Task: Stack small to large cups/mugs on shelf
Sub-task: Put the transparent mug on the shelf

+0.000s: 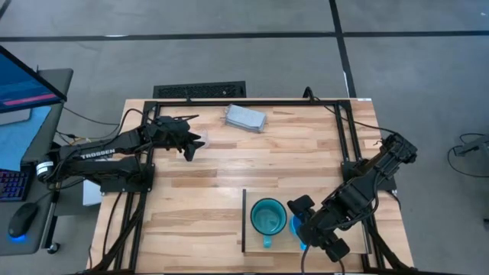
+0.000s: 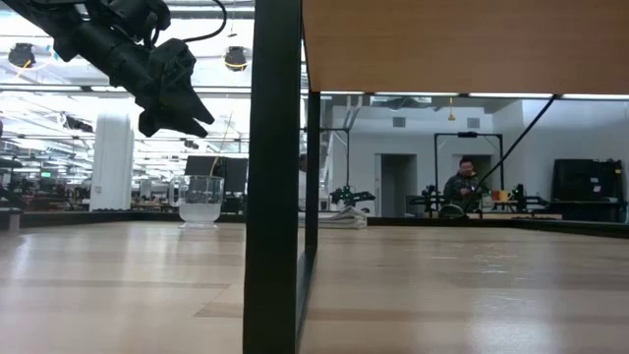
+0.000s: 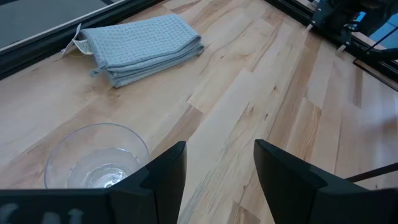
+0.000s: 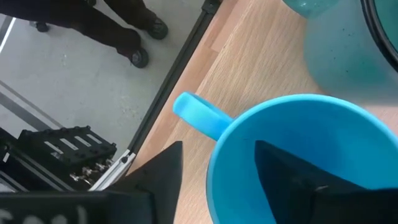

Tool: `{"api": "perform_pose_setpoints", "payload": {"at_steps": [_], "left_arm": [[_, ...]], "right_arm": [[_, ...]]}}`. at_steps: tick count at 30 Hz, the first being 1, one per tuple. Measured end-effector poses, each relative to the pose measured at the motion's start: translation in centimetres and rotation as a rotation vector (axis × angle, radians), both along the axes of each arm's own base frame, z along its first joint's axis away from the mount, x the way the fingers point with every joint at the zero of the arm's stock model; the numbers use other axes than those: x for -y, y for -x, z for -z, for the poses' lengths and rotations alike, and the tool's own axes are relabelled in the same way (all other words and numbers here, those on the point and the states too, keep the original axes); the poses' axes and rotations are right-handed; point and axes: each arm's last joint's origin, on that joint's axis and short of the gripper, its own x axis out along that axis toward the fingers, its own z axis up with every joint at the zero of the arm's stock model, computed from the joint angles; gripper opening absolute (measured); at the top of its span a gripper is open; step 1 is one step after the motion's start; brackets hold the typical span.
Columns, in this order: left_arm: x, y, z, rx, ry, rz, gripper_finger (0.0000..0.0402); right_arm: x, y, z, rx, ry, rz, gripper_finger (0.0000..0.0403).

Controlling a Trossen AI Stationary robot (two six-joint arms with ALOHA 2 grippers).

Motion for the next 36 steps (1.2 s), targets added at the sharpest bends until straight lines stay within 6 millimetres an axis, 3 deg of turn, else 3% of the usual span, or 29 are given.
{"api": "perform_pose_setpoints", "payload": {"at_steps": [9, 16, 23, 32, 36], "left_arm": [[0.0, 0.0, 0.0, 0.000, 0.000, 0.000, 0.0179], [0.0, 0.0, 0.0, 0.000, 0.000, 0.000, 0.0179], [0.0, 0.0, 0.0, 0.001, 0.000, 0.000, 0.0179], [0.0, 0.0, 0.0, 0.005, 0.010, -0.020, 0.0179], [-0.1, 0.0, 0.0, 0.008, 0.017, -0.037, 0.0179]], "right_arm": [[0.4, 0.5, -0.7, 0.015, -0.016, 0.006, 0.0239], [1.7, 1.5, -2.5, 0.061, -0.058, 0.030, 0.0239], [5.0, 3.6, -5.7, 0.192, -0.076, 0.117, 0.0238], [9.5, 8.1, -10.7, 0.569, -0.088, 0.246, 0.0238], [11.3, 10.0, -12.0, 0.688, -0.057, 0.290, 0.0238]]}}
